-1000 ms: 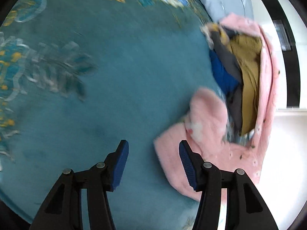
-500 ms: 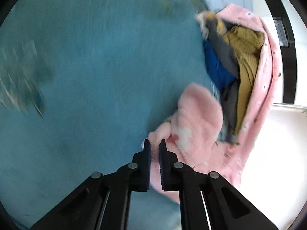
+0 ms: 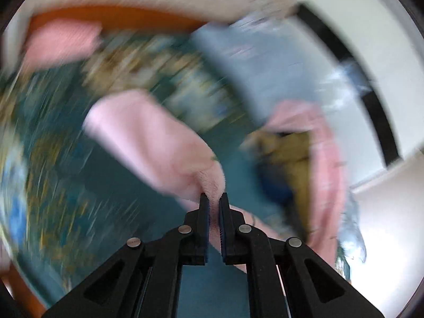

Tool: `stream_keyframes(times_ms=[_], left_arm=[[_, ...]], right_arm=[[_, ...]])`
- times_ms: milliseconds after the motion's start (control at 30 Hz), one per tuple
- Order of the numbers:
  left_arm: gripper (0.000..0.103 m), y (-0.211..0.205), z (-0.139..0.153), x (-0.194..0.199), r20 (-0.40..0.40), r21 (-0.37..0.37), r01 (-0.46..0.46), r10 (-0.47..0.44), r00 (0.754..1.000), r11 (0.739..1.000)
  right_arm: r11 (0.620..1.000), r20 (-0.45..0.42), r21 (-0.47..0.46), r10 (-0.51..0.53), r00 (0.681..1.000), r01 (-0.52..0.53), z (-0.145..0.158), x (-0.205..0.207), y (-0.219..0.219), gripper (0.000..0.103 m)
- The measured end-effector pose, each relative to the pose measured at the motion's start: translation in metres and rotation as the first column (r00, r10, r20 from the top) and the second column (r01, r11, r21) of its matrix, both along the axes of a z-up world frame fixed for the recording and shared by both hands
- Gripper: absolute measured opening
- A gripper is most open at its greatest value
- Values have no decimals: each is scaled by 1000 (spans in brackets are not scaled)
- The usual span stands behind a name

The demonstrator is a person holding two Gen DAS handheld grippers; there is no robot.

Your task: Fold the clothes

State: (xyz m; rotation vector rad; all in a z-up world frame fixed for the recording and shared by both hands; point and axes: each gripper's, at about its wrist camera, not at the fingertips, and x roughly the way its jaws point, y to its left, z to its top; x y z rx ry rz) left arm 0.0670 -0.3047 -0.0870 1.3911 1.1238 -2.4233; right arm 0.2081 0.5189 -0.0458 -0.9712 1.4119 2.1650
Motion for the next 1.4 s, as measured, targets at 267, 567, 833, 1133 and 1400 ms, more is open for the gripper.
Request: stream_keyframes(times_ms=[267, 567, 833, 1133, 1400], left_arm=[[8, -19, -98, 51, 241, 205, -214, 162, 957, 955], [38, -81, -89, 51, 217, 138, -348, 315, 924, 927], [48, -105, -67, -27, 47, 63, -129, 126, 991, 990], [59, -119, -92, -99, -6, 69, 116, -116, 993, 991], [16, -108, -90, -104, -82, 96, 308, -301, 950, 946]], right_arm=[[1000, 119, -13, -17, 993, 19, -42, 15, 0, 7], [1000, 148, -8, -13, 989, 14, -44, 14, 4, 7], [1000, 172, 26, 3, 985, -8, -28, 1, 2, 7], [998, 245, 60, -36, 969, 22, -23, -10, -3, 7], [995, 299, 84, -71, 952, 48, -24, -15, -11, 7]])
